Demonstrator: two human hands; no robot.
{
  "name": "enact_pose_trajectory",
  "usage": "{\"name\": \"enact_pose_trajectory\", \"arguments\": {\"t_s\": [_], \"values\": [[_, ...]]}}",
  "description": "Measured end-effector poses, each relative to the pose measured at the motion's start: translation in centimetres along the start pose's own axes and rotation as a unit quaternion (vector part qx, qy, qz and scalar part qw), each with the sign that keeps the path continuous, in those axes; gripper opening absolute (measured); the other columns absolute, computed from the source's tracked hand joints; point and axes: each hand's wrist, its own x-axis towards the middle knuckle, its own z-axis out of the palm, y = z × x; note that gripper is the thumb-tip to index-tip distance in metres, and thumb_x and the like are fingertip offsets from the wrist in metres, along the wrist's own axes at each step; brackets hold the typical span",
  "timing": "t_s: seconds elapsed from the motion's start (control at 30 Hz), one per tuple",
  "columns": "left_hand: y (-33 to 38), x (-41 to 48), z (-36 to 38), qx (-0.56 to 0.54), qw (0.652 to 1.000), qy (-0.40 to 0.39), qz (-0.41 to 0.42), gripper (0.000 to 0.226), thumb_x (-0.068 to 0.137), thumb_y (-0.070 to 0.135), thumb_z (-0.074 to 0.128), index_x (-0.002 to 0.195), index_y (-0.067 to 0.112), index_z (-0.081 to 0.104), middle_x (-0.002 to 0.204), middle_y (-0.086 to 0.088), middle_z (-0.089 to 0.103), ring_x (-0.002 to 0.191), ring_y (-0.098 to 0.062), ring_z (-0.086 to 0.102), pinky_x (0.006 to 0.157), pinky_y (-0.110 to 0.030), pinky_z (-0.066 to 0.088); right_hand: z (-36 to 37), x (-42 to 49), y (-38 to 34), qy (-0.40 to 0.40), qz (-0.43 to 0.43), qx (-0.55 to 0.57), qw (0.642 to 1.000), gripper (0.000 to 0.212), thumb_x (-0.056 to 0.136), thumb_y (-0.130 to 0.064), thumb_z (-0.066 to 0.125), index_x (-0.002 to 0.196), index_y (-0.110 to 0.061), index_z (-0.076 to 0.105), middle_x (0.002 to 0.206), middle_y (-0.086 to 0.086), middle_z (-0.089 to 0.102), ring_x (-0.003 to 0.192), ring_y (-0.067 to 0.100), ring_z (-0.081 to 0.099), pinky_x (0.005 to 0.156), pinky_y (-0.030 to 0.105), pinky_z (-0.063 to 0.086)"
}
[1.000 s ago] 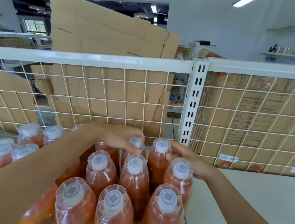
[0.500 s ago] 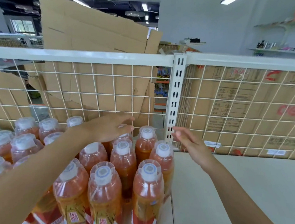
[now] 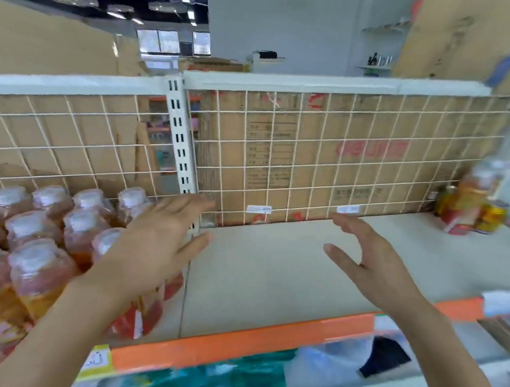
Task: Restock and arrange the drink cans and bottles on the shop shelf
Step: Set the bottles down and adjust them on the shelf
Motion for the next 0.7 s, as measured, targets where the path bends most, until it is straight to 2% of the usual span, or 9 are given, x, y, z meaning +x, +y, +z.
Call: {"name": "enact_pose_trajectory", "arguments": {"t_s": [0.07, 0.17, 0.23, 0.33, 0.43, 0.57, 0.7], "values": [[3.7, 0.2, 1.6, -0.005, 1.0, 0.001, 0.029, 0.05, 0.091, 0.053, 0.03, 0.125, 0.02, 0.048, 0.124, -0.005, 0.059, 0.11, -0.019, 0.053, 0.092, -0.032, 0.044, -2.6, -2.9, 2.2, 0.009, 0.011, -0.038, 0.999, 0.043, 0.089, -0.036, 0.059, 0.13, -0.025, 0.049, 0.113, -0.021, 0.049, 0.095, 0.02, 0.059, 0.074, 0.009, 0.032], [8.7, 0.7, 4.2, -0.034, 0.998, -0.014, 0.05, 0.057, 0.094, 0.057, 0.02, 0.124, 0.021, 0.051, 0.124, -0.003, 0.06, 0.11, -0.015, 0.047, 0.094, -0.026, 0.029, -6.2, -7.2, 5.1, 0.02, 0.02, -0.083, 0.996, 0.052, 0.083, -0.043, 0.051, 0.13, -0.02, 0.051, 0.116, -0.012, 0.053, 0.107, 0.018, 0.057, 0.081, 0.016, 0.034], [11.5, 1.2, 5.9, -0.045, 0.997, -0.028, 0.058, 0.054, 0.091, 0.054, 0.029, 0.123, 0.02, 0.055, 0.125, -0.003, 0.06, 0.113, -0.015, 0.049, 0.095, -0.025, 0.027, -8.2, -9.7, 7.0, 0.029, 0.036, -0.112, 0.993, 0.054, 0.083, -0.049, 0.047, 0.128, -0.019, 0.053, 0.119, -0.003, 0.059, 0.102, 0.022, 0.06, 0.077, 0.023, 0.037], [15.0, 2.3, 8.0, -0.062, 0.994, -0.053, 0.074, 0.053, 0.087, 0.05, 0.035, 0.123, 0.02, 0.057, 0.127, -0.002, 0.059, 0.115, -0.01, 0.042, 0.096, -0.024, 0.026, -11.3, -13.0, 9.2, 0.037, 0.072, -0.144, 0.986, 0.053, 0.084, -0.048, 0.047, 0.127, -0.018, 0.053, 0.118, 0.0, 0.06, 0.102, 0.021, 0.057, 0.077, 0.025, 0.038], [18.3, 3.9, 9.9, -0.08, 0.991, -0.068, 0.085, 0.053, 0.086, 0.052, 0.034, 0.125, 0.022, 0.055, 0.129, 0.0, 0.058, 0.116, -0.015, 0.051, 0.097, -0.024, 0.026, -14.1, -15.4, 11.2, 0.057, 0.099, -0.174, 0.978, 0.053, 0.085, -0.049, 0.043, 0.126, -0.018, 0.053, 0.114, -0.001, 0.062, 0.099, 0.018, 0.059, 0.077, 0.026, 0.041], [21.7, 6.6, 12.7, -0.101, 0.986, -0.075, 0.11, 0.054, 0.085, 0.052, 0.034, 0.126, 0.023, 0.055, 0.129, 0.001, 0.058, 0.113, -0.02, 0.056, 0.097, -0.024, 0.028, -17.0, -17.6, 13.6, 0.087, 0.14, -0.198, 0.966, 0.051, 0.084, -0.049, 0.044, 0.127, -0.022, 0.052, 0.119, -0.007, 0.058, 0.106, 0.014, 0.055, 0.077, 0.028, 0.044], [23.9, 10.0, 15.0, -0.11, 0.985, -0.055, 0.117, 0.055, 0.084, 0.05, 0.034, 0.121, 0.019, 0.059, 0.125, -0.002, 0.061, 0.109, -0.022, 0.06, 0.092, -0.038, 0.045, -19.0, -17.7, 15.9, 0.114, 0.165, -0.237, 0.951, 0.042, 0.084, -0.04, 0.054, 0.123, -0.023, 0.053, 0.113, -0.007, 0.06, 0.102, 0.018, 0.056, 0.068, 0.029, 0.043]]}}
